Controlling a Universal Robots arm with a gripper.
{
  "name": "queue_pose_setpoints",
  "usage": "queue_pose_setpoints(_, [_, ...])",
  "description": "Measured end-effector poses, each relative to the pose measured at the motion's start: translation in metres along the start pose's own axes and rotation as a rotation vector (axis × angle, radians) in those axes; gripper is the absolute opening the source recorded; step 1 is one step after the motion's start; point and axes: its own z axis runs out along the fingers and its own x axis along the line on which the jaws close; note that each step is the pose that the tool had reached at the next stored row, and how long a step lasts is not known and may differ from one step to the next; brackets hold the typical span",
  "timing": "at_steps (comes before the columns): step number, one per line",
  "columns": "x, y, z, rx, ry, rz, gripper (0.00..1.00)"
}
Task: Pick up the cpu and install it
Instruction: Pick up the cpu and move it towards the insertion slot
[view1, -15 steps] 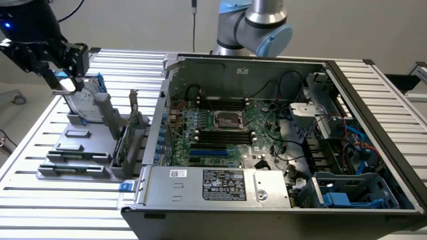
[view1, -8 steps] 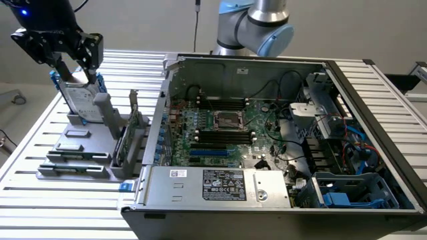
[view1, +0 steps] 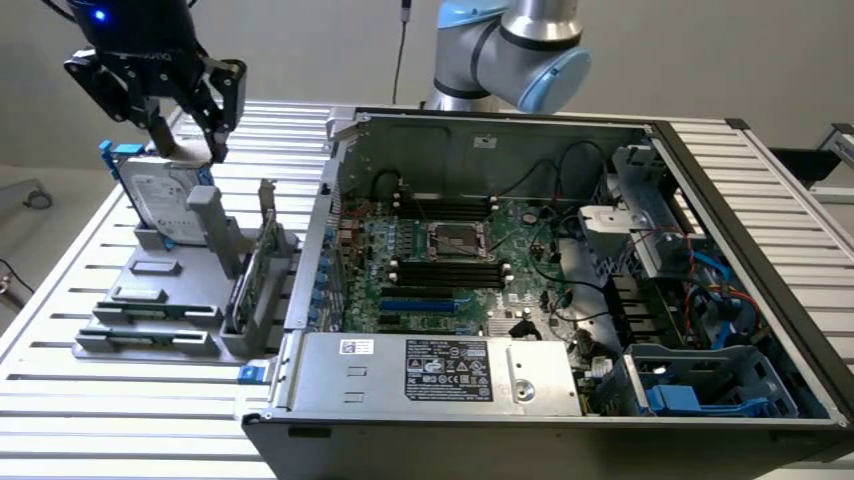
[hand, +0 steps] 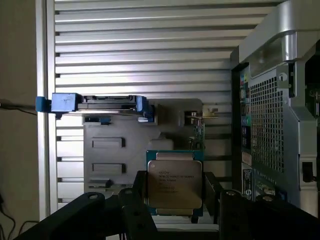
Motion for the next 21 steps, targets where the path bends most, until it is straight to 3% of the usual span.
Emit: queue_pose_setpoints(21, [-0.095, 0.0054, -0.0118, 0.0002, 0.0095, 0.001, 0.55])
